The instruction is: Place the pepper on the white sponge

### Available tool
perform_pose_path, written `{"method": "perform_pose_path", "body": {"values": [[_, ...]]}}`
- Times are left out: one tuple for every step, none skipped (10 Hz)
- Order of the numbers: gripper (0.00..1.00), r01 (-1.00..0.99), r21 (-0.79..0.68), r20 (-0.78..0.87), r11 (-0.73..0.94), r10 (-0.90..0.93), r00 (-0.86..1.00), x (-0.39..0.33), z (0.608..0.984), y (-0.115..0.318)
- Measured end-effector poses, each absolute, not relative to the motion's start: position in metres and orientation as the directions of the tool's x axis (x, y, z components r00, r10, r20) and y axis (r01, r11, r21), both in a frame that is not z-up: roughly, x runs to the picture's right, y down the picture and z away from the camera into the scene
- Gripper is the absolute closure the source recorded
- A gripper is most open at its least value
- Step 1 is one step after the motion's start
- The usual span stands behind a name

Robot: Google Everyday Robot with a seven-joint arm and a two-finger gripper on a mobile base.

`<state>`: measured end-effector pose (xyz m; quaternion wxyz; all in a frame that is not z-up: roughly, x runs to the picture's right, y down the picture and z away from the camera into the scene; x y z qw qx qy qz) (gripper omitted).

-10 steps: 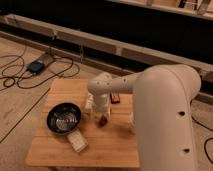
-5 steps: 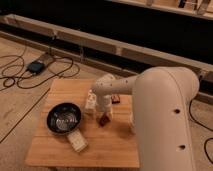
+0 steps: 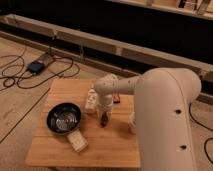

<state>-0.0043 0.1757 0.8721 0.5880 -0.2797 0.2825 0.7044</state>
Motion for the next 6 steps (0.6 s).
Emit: {"method": "perform_pose_path", "body": {"values": [[0.95, -0.987, 0.059, -0.725, -0.147, 0.674, -0.144, -0.007, 0.869, 0.174], [1.0, -0.988, 0.051, -0.724, -0.144, 0.676, -0.136, -0.008, 0.864, 0.172], [1.0, -0.99, 0.037, -0.724, -0.138, 0.679, -0.122, -0.01, 0.857, 0.169], [1.0, -0.991, 0.013, -0.722, -0.131, 0.684, -0.1, -0.015, 0.847, 0.166], [1.0, -0.993, -0.03, -0.717, -0.112, 0.694, -0.057, -0.027, 0.833, 0.162], [1.0, -0.993, -0.079, -0.71, -0.087, 0.704, -0.005, -0.041, 0.816, 0.159]]}}
